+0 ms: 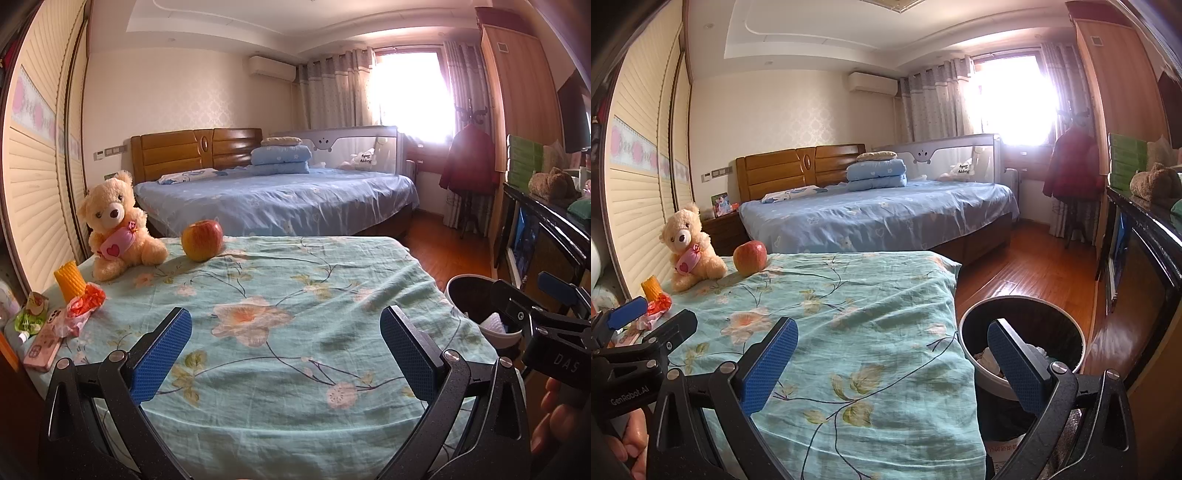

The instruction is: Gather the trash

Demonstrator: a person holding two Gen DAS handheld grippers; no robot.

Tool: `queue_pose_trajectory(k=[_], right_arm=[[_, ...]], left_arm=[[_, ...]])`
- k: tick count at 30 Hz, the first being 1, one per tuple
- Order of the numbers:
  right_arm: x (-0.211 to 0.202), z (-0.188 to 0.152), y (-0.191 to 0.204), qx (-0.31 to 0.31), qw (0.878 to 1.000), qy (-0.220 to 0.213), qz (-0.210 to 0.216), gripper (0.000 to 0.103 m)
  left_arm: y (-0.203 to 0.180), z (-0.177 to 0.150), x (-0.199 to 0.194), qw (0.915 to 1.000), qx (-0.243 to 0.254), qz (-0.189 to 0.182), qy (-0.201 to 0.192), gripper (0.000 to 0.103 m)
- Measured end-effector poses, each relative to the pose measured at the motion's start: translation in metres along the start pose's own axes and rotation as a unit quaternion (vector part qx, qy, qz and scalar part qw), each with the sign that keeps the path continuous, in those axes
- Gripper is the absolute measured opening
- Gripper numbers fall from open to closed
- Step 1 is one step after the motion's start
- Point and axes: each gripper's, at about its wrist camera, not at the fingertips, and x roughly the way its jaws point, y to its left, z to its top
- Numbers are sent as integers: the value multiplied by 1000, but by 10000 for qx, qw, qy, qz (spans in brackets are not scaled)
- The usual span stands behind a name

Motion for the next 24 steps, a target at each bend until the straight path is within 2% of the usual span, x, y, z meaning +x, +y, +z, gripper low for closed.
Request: queue_pose_trajectory(k=[24], right_arm=[[0, -2, 1, 1, 10000, 7, 1, 103]], left_arm=[[0, -4, 1, 10000, 23, -13, 1, 103]])
